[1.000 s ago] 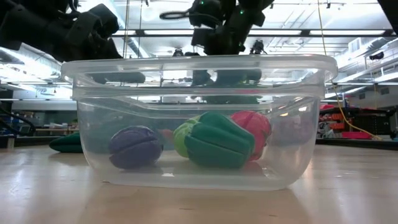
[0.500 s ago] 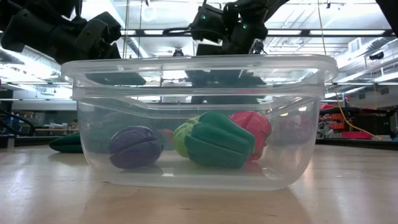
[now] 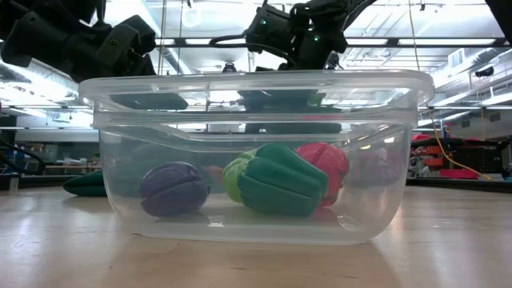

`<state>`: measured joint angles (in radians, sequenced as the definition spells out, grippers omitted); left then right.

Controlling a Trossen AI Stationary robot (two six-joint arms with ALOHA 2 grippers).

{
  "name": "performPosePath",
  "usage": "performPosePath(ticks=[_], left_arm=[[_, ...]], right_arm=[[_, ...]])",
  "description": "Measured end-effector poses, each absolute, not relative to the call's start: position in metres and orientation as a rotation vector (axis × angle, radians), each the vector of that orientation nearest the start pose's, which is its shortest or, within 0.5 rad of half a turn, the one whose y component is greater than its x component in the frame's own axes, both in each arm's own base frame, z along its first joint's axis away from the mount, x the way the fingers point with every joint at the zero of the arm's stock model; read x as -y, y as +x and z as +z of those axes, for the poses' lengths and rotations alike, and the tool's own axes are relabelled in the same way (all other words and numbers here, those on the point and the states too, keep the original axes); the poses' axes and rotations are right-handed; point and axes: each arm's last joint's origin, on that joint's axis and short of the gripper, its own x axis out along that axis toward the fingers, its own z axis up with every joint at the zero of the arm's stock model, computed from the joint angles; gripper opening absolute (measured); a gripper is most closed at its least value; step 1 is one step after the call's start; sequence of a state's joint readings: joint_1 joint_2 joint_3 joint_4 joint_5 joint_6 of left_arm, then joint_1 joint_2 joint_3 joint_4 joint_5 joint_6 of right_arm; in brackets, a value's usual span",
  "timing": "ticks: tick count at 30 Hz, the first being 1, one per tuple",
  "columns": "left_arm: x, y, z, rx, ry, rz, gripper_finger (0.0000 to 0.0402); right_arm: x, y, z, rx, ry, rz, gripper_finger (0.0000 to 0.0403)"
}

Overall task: Pick and placing Produce into tupperware
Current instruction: Put the red apple into the transparent bin

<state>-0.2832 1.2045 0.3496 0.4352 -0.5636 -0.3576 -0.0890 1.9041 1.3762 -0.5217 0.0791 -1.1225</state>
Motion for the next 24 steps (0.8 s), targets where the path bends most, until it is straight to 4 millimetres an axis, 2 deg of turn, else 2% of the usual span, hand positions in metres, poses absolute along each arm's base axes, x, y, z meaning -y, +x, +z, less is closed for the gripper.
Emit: performPosePath(ticks=[7, 14, 20, 24], left_arm=[[0.045, 0.211, 0.167, -0.329, -0.178, 0.339, 0.0153], [0.045, 0.211, 0.165, -0.343, -0.189, 0.345, 0.015], [0.045, 0.21, 0.164, -0.354, -0.188, 0.348, 0.0155], [0.045, 0.21, 0.164, -0.36, -0.184, 0.349, 0.0157]], right_arm=[[0.035, 0.397, 0.191, -1.048, -1.024, 0.441, 0.0315], [0.033, 0.402, 0.159, -1.175, -1.064, 0.435, 0.0315], [0.027, 0.405, 0.154, -1.17, -1.075, 0.443, 0.0314], [0.026, 0.405, 0.156, -1.163, -1.08, 0.44, 0.0299]])
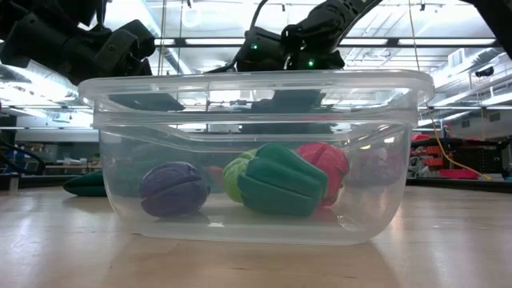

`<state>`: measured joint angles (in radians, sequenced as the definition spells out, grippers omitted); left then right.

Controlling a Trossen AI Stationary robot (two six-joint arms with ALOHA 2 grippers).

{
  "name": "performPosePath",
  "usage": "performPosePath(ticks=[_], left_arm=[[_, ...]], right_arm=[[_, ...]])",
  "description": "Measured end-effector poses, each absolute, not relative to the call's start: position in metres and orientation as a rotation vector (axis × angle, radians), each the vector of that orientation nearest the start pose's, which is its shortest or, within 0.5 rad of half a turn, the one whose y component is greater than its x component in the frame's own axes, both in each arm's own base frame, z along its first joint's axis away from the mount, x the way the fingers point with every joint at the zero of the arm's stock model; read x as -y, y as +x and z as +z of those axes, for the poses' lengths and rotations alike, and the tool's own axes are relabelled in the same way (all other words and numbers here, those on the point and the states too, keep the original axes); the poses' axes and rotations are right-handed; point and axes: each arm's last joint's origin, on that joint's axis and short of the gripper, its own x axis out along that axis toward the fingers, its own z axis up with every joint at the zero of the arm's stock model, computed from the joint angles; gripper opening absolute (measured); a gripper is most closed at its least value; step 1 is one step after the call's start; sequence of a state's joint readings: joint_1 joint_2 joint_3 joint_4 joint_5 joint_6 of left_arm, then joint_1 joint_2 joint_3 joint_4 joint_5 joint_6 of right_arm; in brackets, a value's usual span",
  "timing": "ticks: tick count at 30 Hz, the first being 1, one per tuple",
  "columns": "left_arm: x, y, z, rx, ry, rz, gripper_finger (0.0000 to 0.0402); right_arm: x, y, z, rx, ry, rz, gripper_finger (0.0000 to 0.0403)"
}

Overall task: Pick and placing Produce into tupperware
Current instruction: Put the red apple into the transparent bin

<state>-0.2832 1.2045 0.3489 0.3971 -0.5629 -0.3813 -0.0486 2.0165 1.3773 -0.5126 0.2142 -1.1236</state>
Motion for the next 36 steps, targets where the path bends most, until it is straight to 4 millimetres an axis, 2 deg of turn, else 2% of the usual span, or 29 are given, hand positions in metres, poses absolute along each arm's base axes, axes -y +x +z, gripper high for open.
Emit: performPosePath(ticks=[12, 18, 24, 28, 36], left_arm=[[0.045, 0.21, 0.163, -0.363, -0.183, 0.35, 0.0157], [0.045, 0.21, 0.163, -0.363, -0.183, 0.35, 0.0152], [0.045, 0.21, 0.163, -0.365, -0.182, 0.351, 0.0151], [0.045, 0.21, 0.163, -0.366, -0.184, 0.346, 0.0157], [0.053, 0.21, 0.164, -0.384, -0.186, 0.214, 0.016]], right_arm=[[0.026, 0.405, 0.158, -1.161, -1.086, 0.426, 0.0218], [0.025, 0.405, 0.159, -1.183, -1.116, 0.399, 0.0216], [0.019, 0.414, 0.175, -1.152, -1.136, 0.366, 0.0218], [0.006, 0.421, 0.187, -1.103, -1.146, 0.346, 0.0216], [-0.033, 0.426, 0.207, -1.045, -1.199, 0.384, 0.0217]])
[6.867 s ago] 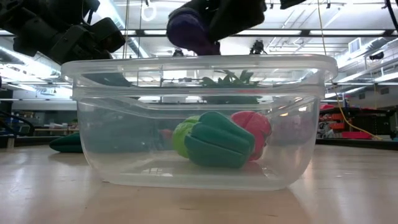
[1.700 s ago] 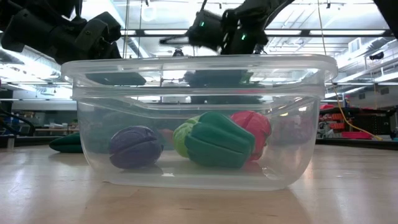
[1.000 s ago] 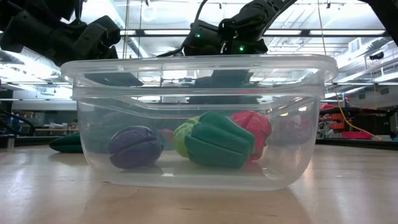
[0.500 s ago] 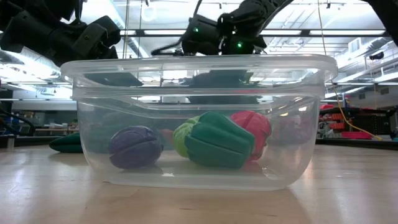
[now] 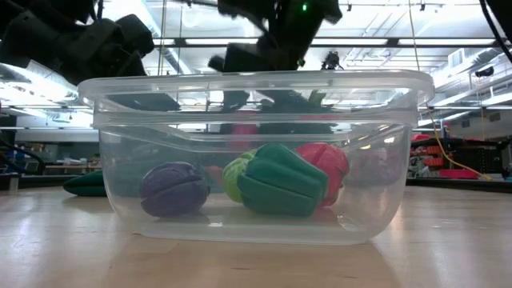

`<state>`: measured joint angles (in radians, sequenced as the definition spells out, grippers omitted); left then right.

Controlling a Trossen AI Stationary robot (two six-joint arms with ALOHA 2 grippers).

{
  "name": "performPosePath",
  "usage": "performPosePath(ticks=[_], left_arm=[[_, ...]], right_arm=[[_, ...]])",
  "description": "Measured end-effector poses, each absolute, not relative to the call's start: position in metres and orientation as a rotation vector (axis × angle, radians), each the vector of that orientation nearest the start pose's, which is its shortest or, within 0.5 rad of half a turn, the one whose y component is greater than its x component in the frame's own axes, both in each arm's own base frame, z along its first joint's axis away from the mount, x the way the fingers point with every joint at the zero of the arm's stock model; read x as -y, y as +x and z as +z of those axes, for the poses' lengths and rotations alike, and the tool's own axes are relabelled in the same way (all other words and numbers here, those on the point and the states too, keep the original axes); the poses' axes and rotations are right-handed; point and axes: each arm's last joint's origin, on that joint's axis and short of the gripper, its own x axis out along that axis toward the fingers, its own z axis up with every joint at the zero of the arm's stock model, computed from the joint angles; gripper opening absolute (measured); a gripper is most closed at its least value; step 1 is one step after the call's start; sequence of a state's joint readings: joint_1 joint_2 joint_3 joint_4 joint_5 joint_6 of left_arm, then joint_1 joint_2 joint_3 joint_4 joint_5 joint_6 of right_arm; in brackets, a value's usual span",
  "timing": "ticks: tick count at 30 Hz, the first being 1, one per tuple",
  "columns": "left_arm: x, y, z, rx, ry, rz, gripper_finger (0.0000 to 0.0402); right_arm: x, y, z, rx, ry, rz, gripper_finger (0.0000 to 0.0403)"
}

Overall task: Pick and placing Produce into tupperware
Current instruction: Put the red apple into the transparent bin

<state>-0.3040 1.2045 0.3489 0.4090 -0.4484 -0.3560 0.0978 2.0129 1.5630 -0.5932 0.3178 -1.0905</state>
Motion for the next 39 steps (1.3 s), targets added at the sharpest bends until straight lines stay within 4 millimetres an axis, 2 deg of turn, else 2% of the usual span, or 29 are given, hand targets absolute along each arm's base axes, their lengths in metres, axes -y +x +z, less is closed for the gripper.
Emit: performPosePath(ticks=[16, 28, 35, 39], left_arm=[[0.072, 0.205, 0.168, -0.348, -0.073, 0.136, 0.0162], [0.074, 0.205, 0.168, -0.349, -0.072, 0.128, 0.0162], [0.075, 0.205, 0.169, -0.338, -0.1, 0.111, 0.0162], [0.076, 0.206, 0.171, -0.326, -0.113, 0.084, 0.0162]], right_arm=[[-0.109, 0.416, 0.253, -1.031, -1.184, 0.333, 0.0217], [-0.171, 0.394, 0.259, -0.969, -1.09, 0.346, 0.0218], [-0.199, 0.381, 0.259, -0.943, -0.934, 0.32, 0.0216], [-0.212, 0.378, 0.26, -0.912, -0.789, 0.344, 0.0217]])
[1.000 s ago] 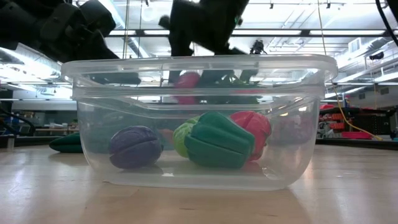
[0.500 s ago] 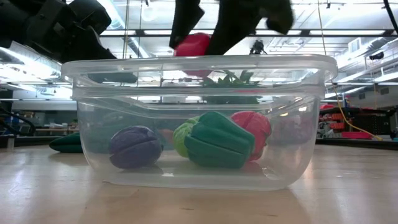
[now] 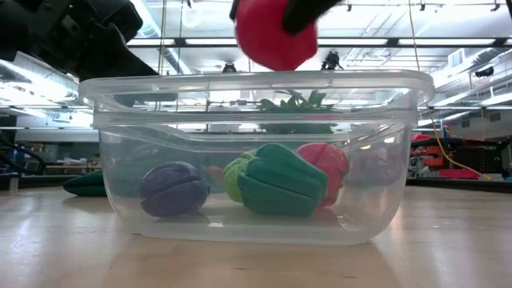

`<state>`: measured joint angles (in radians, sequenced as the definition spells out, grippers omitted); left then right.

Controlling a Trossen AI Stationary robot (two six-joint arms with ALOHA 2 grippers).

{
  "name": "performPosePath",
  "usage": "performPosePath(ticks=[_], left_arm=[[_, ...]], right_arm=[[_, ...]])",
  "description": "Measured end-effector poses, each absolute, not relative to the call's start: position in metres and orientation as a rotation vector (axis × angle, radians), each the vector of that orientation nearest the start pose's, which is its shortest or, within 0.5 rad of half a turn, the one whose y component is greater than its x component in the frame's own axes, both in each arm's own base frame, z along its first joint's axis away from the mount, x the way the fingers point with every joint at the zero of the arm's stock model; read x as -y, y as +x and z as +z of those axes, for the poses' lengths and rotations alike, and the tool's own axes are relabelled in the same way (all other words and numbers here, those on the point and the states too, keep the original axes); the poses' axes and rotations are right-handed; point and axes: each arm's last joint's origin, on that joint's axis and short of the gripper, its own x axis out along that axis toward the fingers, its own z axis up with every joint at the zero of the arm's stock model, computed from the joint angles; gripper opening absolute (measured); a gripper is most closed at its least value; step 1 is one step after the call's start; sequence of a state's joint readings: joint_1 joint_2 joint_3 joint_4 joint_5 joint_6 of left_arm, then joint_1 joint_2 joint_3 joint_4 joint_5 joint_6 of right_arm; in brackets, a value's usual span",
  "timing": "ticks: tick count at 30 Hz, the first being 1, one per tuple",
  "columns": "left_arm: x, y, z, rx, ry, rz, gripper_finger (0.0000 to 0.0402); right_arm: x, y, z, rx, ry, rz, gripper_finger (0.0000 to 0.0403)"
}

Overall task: Pick and placing Produce into tupperware
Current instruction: Put the red apple into the transparent bin

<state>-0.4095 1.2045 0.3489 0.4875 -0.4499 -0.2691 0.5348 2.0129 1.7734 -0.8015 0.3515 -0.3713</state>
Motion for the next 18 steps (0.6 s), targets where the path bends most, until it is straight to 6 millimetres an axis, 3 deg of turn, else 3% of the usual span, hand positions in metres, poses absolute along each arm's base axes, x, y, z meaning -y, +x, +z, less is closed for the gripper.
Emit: performPosePath(ticks=[5, 10, 18], left_arm=[[0.076, 0.206, 0.171, -0.322, -0.115, 0.083, 0.0162], [0.076, 0.206, 0.172, -0.315, -0.115, 0.082, 0.0161], [0.078, 0.205, 0.172, -0.315, -0.113, 0.07, 0.016]], right_arm=[[-0.221, 0.38, 0.263, -0.877, -0.577, 0.418, 0.0215], [-0.212, 0.388, 0.262, -0.879, -0.408, 0.47, 0.0215], [-0.202, 0.399, 0.241, -0.805, -0.333, 0.499, 0.0214]])
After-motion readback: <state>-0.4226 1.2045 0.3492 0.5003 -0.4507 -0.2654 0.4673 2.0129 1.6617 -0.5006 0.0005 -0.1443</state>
